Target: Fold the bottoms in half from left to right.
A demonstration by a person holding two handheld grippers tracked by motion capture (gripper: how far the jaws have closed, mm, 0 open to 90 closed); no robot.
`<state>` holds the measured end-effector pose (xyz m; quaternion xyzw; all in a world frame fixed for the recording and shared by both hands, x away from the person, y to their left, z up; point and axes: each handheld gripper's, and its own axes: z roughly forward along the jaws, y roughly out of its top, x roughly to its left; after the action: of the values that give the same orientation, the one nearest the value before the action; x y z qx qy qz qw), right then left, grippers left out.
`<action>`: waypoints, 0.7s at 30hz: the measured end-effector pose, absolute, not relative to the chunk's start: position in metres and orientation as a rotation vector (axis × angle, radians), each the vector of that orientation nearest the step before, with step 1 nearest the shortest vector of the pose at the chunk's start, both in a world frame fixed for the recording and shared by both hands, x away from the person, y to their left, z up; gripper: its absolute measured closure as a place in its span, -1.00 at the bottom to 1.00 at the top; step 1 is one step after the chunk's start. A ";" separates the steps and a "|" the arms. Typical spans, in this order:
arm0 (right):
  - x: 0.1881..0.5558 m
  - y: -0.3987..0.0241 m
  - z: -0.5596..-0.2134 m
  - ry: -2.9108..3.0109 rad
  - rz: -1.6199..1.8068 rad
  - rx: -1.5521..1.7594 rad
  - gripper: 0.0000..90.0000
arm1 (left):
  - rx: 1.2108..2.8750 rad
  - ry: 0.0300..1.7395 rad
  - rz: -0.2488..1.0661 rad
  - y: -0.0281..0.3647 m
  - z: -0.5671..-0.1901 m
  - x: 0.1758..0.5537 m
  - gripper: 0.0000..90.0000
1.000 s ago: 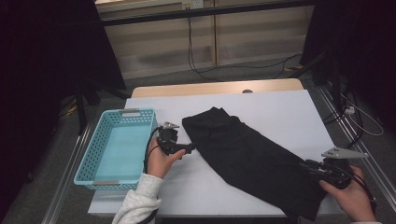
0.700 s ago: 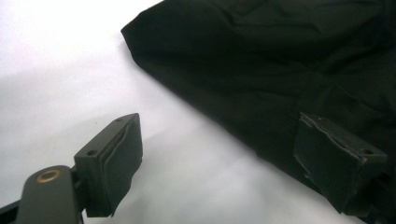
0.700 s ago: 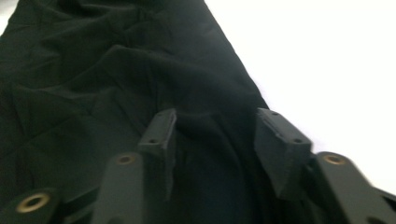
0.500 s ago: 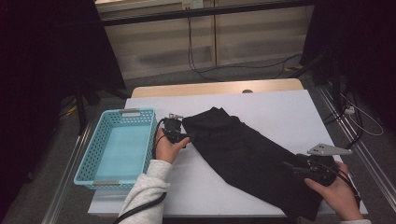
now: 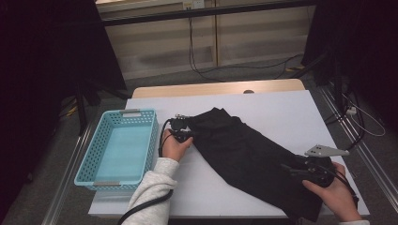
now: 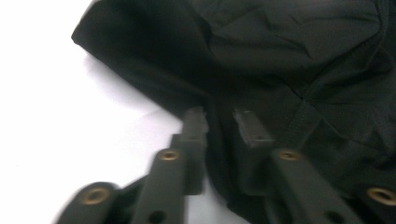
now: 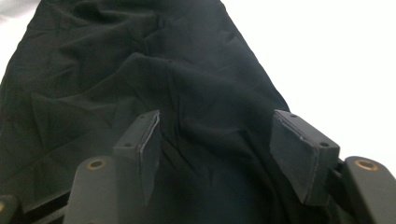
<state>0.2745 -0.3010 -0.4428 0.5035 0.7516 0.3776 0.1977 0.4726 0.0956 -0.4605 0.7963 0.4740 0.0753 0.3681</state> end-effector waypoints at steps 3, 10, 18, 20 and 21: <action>0.274 -0.303 -0.443 2.092 1.058 1.410 -0.26 | 2.043 1.245 0.171 0.097 -0.459 0.472 0.93; 0.274 -0.309 -0.442 2.068 1.055 1.427 -0.28 | 2.017 1.300 0.178 0.121 -0.446 0.464 0.95; 0.274 -0.325 -0.442 2.034 1.031 1.460 -0.31 | 1.991 1.351 0.224 0.146 -0.438 0.458 0.94; 0.273 -0.330 -0.442 2.022 1.022 1.470 -0.30 | 1.984 1.367 0.222 0.149 -0.439 0.459 0.94; 0.272 -0.332 -0.442 2.021 1.019 1.477 -0.29 | 1.989 1.358 0.230 0.149 -0.440 0.460 0.94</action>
<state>0.2717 -0.3322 -0.4418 0.5333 0.7300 0.3679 0.2177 0.4603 0.1490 -0.4397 0.7692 0.5249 0.0891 0.3533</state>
